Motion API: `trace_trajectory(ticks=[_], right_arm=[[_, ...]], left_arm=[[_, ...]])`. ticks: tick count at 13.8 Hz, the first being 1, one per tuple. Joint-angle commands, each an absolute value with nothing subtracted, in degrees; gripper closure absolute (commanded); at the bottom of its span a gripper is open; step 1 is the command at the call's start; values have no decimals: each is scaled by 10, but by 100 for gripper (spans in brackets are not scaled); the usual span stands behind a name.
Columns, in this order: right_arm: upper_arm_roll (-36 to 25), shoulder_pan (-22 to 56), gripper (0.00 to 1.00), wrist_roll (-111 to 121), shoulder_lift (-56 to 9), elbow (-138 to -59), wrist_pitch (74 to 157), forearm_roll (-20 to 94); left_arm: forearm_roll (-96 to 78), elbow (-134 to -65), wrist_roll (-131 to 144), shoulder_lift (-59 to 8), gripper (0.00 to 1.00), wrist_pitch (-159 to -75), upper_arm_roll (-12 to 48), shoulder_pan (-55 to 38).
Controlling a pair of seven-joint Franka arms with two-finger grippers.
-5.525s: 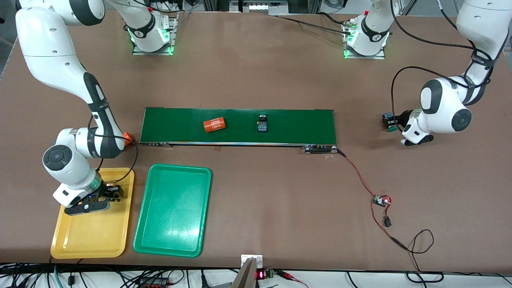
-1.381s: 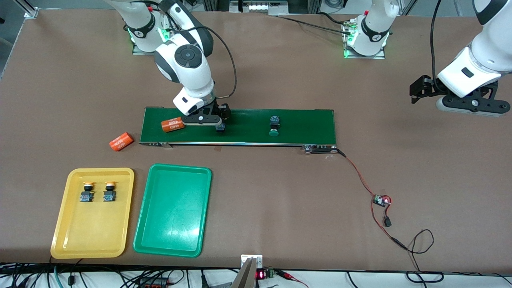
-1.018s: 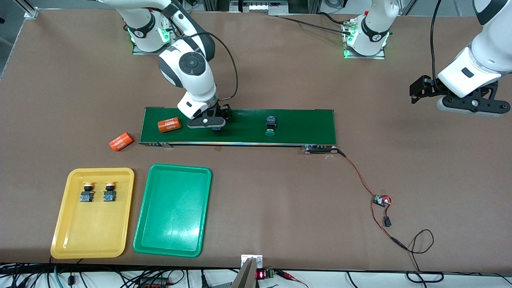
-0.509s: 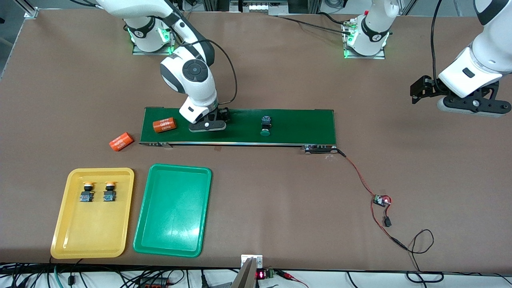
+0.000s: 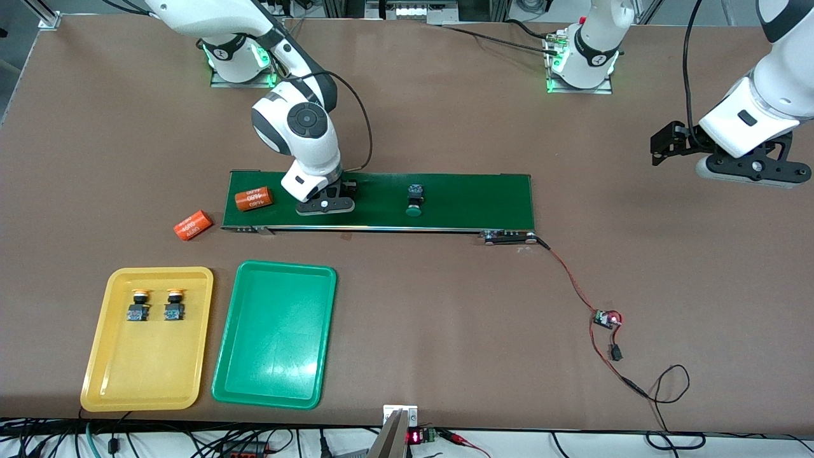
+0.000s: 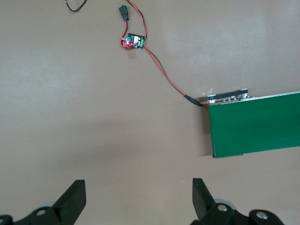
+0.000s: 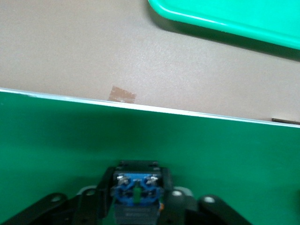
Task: Sort buttons by color to trays
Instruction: 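Carry the green-capped button over the green tray with the right gripper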
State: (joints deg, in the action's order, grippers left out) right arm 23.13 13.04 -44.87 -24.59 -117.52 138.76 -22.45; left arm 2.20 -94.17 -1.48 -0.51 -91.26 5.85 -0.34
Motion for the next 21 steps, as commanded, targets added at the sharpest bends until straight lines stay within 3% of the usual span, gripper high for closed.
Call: trace_trajectory(ticks=[1,6,11,16,18,21], right_arm=[[224,120,86,-440,-230,-1162,1383,-226],[219,92,86,-416,-223,-1067,1303,-213],[142,88,86,-297,-283,-969,1303,-203],[93,92,86,-250,-378,-883,1324,-210],[88,93,85,-250,-407,-877,1371,-212],[75,99,77,-256,-441,-869,1397,-212]], left_arm=[[11,-922,-23,-14,0,-900,57,8],[11,-922,-24,-14,0,-900,57,10],[11,-923,-24,-15,0,-900,57,11],[11,-922,-24,-16,0,-900,56,15],[9,-921,-29,-18,0,-902,57,23],[10,-912,-40,-25,0,-901,57,28]])
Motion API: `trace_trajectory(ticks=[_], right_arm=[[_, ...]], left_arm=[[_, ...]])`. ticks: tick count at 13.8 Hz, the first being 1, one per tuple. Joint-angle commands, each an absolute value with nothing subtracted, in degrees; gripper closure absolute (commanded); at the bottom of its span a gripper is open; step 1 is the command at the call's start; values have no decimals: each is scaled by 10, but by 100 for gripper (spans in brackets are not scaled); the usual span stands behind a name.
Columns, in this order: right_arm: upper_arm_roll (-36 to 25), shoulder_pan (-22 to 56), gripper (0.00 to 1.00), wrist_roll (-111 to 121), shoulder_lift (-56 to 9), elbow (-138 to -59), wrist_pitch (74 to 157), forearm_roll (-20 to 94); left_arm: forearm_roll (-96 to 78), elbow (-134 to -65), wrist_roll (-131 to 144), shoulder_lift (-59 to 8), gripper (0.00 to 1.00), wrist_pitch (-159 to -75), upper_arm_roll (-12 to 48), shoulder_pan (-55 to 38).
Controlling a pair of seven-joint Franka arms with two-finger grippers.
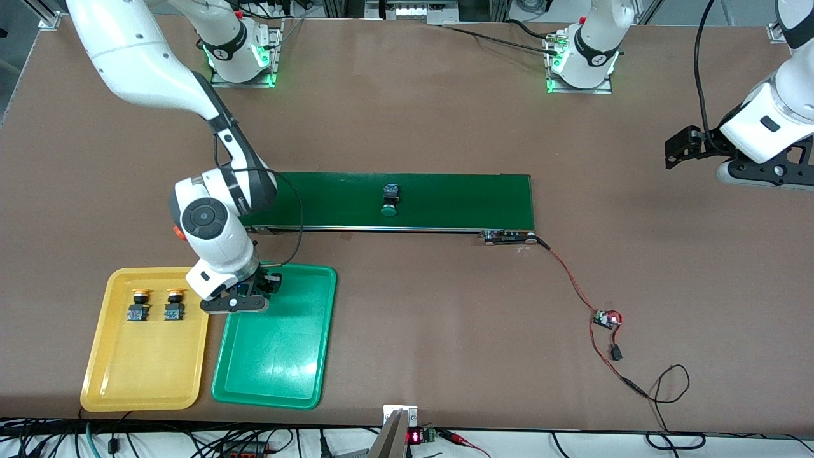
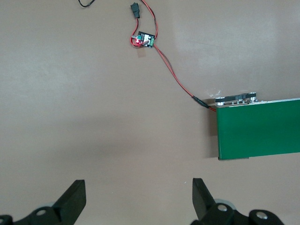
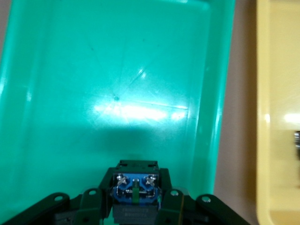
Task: Sort buttons by color to trays
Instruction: 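Release the green-capped button into the green tray with the right gripper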
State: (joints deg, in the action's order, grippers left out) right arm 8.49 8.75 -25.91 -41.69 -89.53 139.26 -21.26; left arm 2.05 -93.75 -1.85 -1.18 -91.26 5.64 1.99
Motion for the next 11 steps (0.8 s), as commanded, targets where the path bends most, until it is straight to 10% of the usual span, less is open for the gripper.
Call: trace_trajectory(ticks=[1,8,11], right_arm=[[67,100,74,-257,-450,-867,1400,-212],[65,103,5,-256,-458,-868,1424,-210],[65,104,0,-255,-421,-889,1407,-203]], left_arm=[[10,-912,-40,-25,0,-902,57,28],[10,-911,-40,-26,0,-901,57,28],[10,-911,-40,-26,0,-901,57,28]])
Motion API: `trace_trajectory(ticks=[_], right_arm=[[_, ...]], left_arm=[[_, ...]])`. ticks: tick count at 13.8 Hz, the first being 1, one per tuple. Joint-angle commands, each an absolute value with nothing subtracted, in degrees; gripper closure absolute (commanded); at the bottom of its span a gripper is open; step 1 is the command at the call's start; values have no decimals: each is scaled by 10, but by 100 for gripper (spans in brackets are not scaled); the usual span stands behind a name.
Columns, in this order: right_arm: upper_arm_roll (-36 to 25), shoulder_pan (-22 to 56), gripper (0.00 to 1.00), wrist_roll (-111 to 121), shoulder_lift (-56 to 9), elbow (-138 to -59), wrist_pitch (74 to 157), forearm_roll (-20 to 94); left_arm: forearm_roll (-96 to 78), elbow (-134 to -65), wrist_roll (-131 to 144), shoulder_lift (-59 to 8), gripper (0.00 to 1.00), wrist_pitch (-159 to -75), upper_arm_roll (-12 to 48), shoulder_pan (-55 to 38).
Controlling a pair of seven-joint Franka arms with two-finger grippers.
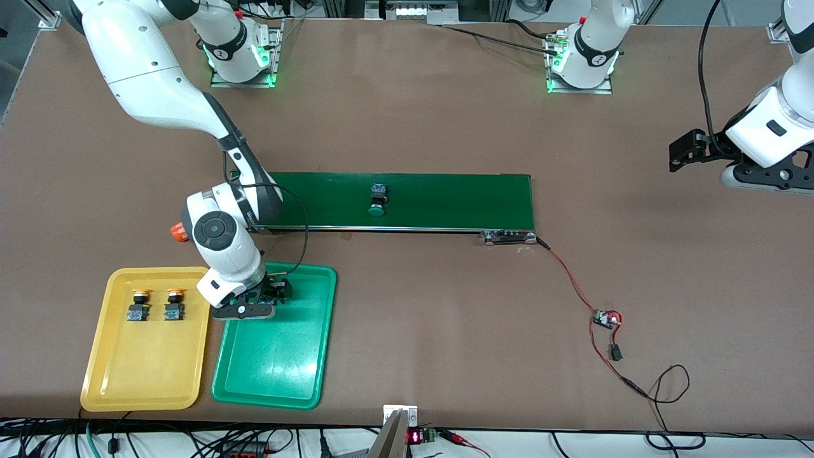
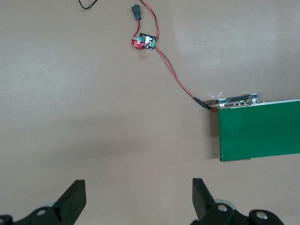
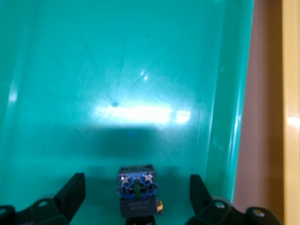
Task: Sort buttons by color to trays
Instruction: 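Release the green-capped button into the green tray with the right gripper, then grasp the last green-capped belt button with the right gripper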
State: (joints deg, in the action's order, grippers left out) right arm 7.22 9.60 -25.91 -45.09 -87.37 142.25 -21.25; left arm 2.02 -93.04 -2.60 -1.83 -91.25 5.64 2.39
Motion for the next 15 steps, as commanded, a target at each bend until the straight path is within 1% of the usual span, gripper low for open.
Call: trace_trajectory(ticks=[1,5,8,10,12,13,15], right_arm=[[66,105,0,-259,-401,-907,1400,-202],[74,112,0,-316,-299,-1008,1375,-202],[127,110,0,-413,-237,-1076,1354,-202],[168,110,0,-440,-215,-1100,1325,-202],[205,109,0,-439,-210,-1109,1323,-201],[218,109,0,-441,-210,-1117,1323,-201],[222,110,0,-446,-211,-1125,1323,-197]], left_arm=[[10,-911,-40,-26,0,-900,57,28],[9,-912,-39,-25,0,-899,61,27],[9,-911,-40,-26,0,-899,61,29],[9,-912,-40,-26,0,-899,61,29],[9,-911,-40,-26,0,-899,61,29],[9,-911,-40,-26,0,-899,61,28],[9,-912,-40,-26,0,-899,62,29]])
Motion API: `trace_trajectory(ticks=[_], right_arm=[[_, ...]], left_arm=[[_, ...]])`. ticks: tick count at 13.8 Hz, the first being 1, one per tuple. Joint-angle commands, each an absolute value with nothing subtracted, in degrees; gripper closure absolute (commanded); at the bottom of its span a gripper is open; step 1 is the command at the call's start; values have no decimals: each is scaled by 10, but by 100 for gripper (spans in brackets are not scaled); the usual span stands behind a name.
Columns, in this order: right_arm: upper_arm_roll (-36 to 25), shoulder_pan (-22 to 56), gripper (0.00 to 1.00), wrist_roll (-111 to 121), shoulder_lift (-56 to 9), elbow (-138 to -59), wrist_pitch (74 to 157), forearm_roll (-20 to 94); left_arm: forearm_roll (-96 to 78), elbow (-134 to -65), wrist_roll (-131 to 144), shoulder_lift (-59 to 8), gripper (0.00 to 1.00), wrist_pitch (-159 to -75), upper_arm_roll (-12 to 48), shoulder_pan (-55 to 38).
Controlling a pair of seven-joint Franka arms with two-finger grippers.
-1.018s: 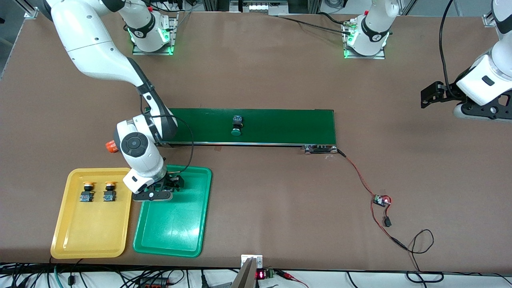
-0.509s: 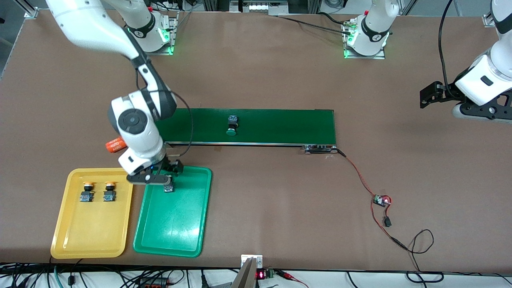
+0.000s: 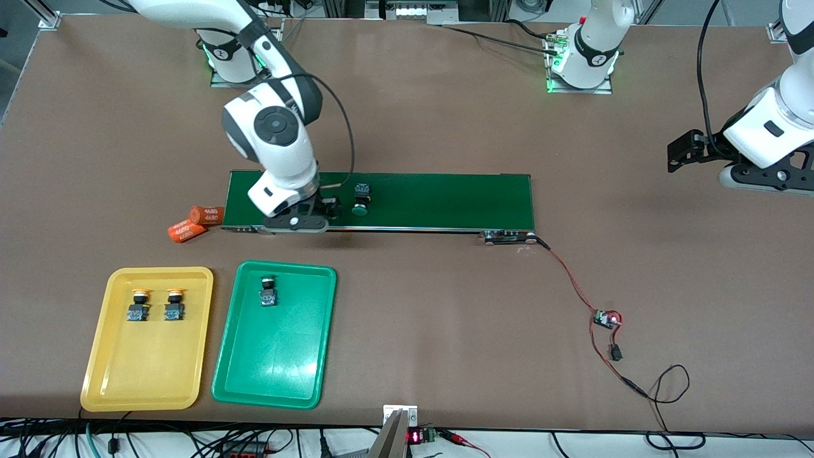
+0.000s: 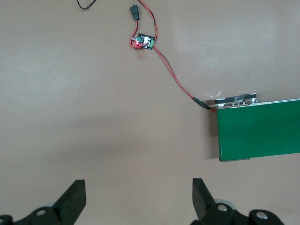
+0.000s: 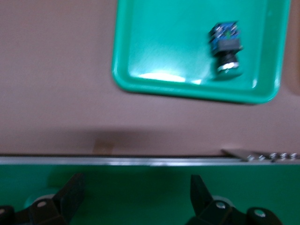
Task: Sort buttons by color to trays
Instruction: 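Grasp the last green-capped belt button with the right gripper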
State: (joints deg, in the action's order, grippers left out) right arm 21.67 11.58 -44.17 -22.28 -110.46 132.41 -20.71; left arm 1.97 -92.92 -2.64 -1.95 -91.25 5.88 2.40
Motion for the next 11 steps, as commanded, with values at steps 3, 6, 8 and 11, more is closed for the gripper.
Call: trace_trajectory(ticks=[3,6,8,11], right_arm=[[225,111,0,-446,-214,-1125,1327,-166],[240,109,0,-453,-216,-1124,1334,-163],[242,110,0,-453,-221,-1125,1353,-163],[243,110,0,-453,-230,-1125,1363,-163]], left_arm=[[9,-911,-37,-26,0,-899,62,28],[9,-911,-39,-25,0,-899,62,28],[9,-911,-38,-25,0,-899,63,28],[9,-911,-39,-26,0,-899,63,28]])
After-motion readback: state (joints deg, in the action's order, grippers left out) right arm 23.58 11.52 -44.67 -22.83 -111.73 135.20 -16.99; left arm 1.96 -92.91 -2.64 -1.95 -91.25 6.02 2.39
